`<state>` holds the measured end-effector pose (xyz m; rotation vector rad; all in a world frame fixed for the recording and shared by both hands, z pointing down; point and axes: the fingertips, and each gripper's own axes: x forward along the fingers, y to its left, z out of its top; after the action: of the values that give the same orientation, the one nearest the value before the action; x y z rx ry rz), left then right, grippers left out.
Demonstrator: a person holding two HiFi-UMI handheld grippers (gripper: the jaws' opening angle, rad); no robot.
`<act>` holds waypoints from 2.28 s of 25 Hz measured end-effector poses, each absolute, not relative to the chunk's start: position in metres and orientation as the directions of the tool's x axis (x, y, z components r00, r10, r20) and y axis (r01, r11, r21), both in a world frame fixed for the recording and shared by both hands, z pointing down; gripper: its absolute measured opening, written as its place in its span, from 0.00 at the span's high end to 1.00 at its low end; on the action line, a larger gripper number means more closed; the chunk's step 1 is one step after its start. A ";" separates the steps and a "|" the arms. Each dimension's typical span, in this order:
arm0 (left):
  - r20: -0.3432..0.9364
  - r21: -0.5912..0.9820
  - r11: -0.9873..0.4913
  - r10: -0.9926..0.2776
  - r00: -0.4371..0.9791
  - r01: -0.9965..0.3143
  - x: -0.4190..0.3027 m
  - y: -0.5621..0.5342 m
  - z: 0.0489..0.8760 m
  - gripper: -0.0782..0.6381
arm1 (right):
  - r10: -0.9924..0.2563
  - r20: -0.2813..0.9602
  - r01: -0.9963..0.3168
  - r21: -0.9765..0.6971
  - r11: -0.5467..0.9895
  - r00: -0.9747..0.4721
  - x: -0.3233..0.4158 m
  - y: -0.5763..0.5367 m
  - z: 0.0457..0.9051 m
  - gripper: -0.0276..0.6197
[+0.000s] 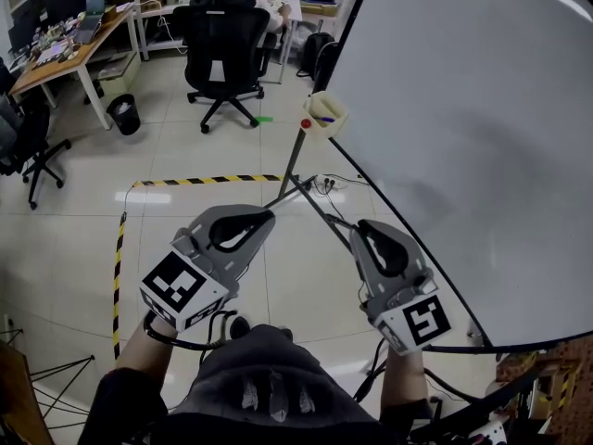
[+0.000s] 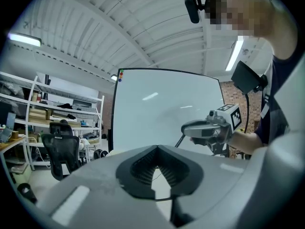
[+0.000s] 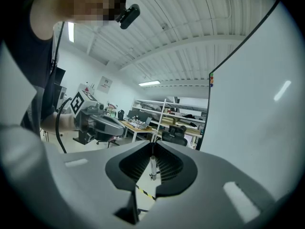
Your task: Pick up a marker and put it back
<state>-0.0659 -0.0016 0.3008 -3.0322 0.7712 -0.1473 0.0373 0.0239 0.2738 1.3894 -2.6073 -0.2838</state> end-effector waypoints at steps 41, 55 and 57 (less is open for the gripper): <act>0.068 -0.112 -0.838 -0.543 0.837 -0.534 -0.007 -0.103 0.301 0.88 | -0.789 0.027 -0.758 0.263 0.597 -0.613 0.094 -0.083 0.266 0.90; 0.054 -0.096 -0.915 -0.398 0.916 -0.392 -0.037 -0.276 0.292 0.88 | -0.885 0.045 -0.842 0.287 0.456 -0.464 0.066 -0.232 0.262 0.90; 0.061 -0.080 -0.922 -0.385 0.921 -0.380 -0.035 -0.290 0.296 0.88 | -0.891 0.055 -0.849 0.283 0.447 -0.450 0.066 -0.245 0.264 0.90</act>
<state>-0.0351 -0.2897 0.2963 -3.0138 0.6003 -0.1167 0.0658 -0.2453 0.2640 1.5239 -2.4998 -0.3178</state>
